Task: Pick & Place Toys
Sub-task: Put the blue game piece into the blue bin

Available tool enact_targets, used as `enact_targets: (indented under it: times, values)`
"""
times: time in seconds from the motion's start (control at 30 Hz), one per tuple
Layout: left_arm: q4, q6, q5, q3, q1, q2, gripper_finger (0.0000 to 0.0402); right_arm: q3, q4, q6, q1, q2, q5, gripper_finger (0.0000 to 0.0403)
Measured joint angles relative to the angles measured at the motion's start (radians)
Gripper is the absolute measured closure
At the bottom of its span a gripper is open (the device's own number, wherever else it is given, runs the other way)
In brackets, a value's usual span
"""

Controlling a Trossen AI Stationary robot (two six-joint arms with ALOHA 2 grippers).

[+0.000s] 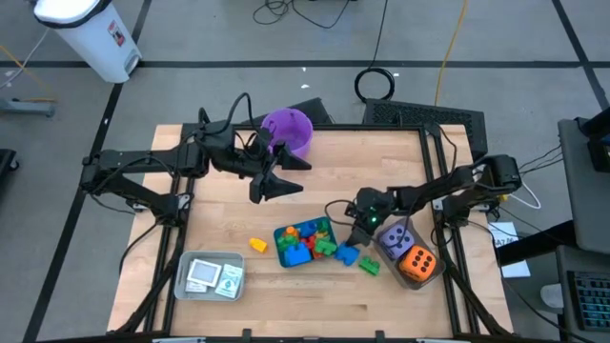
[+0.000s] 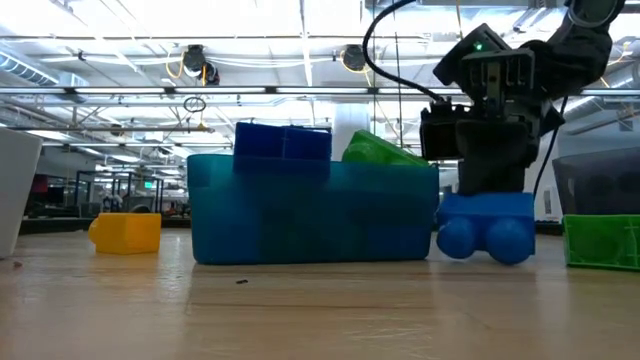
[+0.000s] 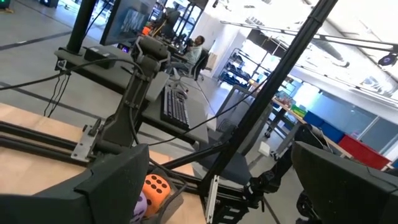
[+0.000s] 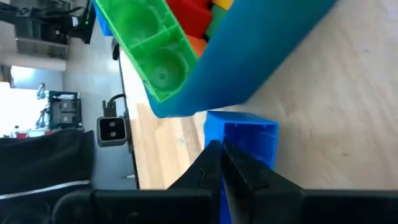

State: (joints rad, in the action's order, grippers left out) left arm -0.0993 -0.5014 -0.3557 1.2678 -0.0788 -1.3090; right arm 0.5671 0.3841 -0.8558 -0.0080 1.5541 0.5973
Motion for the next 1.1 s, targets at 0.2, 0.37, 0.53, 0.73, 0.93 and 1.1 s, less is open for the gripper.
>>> enact_targets:
  times: [0.2,0.37,0.53,0.73,0.93,1.1]
  values:
    - [-0.001,-0.007,0.0,0.0,0.0,0.0,0.0002,0.0,-0.022,0.012,-0.012,-0.061,0.034,0.0402]
    - [-0.003,-0.026,0.0,0.0,0.0,0.0,0.0002,0.0,-0.041,0.03,-0.014,-0.176,0.035,0.0402]
    - [-0.053,-0.043,0.0,0.0,0.0,0.0,0.0002,0.0,-0.082,0.03,-0.023,-0.333,-0.021,0.0403]
    - [-0.077,-0.023,0.027,0.0,0.0,0.0,0.0002,0.0,0.016,0.031,-0.038,-0.51,-0.203,0.0403]
    - [-0.071,-0.005,0.098,-0.001,0.0,-0.016,0.0002,0.0,0.21,0.082,-0.051,-0.602,-0.369,0.0403]
    - [-0.081,-0.03,0.113,-0.001,0.0,-0.078,0.0002,0.0,0.303,0.146,-0.052,-0.618,-0.46,0.0403]
